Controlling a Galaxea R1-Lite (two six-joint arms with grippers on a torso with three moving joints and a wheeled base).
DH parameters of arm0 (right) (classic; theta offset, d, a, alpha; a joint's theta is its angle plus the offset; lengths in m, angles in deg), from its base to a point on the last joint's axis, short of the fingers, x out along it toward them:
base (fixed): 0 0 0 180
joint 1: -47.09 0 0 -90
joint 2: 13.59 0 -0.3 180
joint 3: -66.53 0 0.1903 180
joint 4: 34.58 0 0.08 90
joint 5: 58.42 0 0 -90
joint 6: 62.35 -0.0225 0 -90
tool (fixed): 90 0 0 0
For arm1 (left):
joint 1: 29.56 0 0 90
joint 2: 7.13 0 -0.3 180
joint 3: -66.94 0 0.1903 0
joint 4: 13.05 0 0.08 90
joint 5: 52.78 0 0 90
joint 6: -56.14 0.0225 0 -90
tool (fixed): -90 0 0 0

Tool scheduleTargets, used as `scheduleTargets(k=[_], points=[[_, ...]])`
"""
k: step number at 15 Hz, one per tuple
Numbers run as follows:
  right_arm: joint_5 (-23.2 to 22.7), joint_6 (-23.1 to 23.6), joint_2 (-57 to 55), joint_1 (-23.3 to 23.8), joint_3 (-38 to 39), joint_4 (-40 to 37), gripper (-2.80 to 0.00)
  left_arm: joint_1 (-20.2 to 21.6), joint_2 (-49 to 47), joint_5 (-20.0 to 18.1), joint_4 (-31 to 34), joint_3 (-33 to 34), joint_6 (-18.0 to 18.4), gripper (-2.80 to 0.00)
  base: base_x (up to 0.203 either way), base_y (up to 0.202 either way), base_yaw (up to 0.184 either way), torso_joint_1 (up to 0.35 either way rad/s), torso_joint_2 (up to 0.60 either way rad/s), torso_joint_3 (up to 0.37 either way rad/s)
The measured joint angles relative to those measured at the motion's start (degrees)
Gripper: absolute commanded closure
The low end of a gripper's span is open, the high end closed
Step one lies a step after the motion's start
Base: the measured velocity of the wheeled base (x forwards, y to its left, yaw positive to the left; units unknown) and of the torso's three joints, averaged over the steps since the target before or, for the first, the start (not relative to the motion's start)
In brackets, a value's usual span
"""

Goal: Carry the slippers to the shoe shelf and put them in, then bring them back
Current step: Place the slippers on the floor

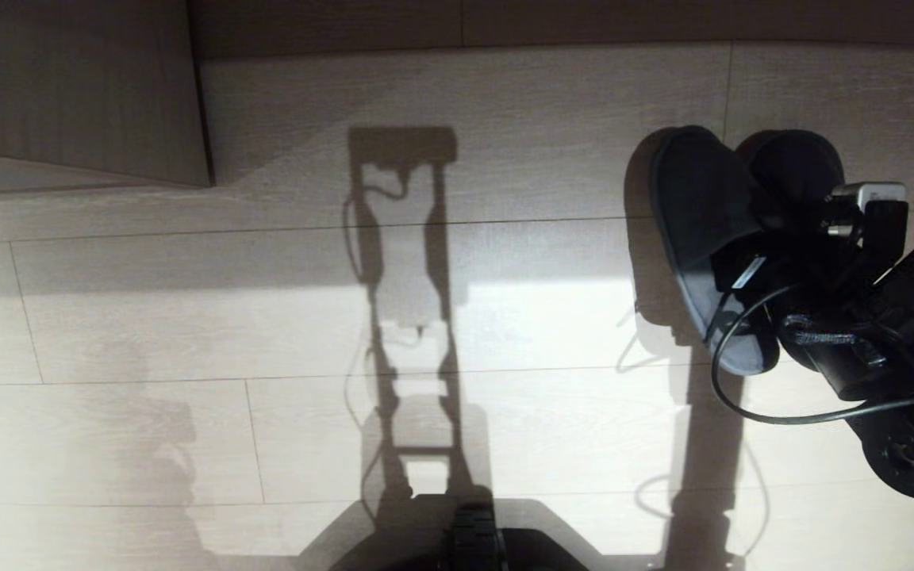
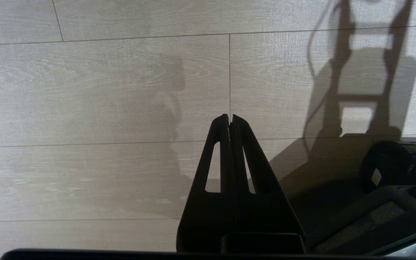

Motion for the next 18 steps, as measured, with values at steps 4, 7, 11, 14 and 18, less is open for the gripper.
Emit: scheduleTargets(k=[4,7,11,14,18], points=[[0.1,-0.4,-6.2,0.0,-4.1,0.0,-2.8,0.0,0.0,0.0,0.0,0.0,0.0,0.0,0.0,0.0,0.0,0.0,0.0,0.0],[0.1,-0.4,-8.4,0.0,-4.4,0.4,-2.8,0.0,0.0,0.0,0.0,0.0,0.0,0.0,0.0,0.0,0.0,0.0,0.0,0.0],[0.1,-0.3,-9.5,0.0,-4.0,0.4,-2.8,0.0,0.0,0.0,0.0,0.0,-0.1,0.0,0.0,0.0,0.0,0.0,0.0,0.0],[0.1,0.0,-9.1,0.0,-2.9,0.0,-2.8,0.0,0.0,0.0,0.0,0.0,-0.1,0.0,0.0,0.0,0.0,0.0,0.0,0.0],[0.4,0.4,-6.0,0.0,-1.0,-1.1,-2.8,0.0,0.0,0.0,0.0,0.0,-0.1,0.0,0.0,0.0,0.0,0.0,0.0,0.0]])
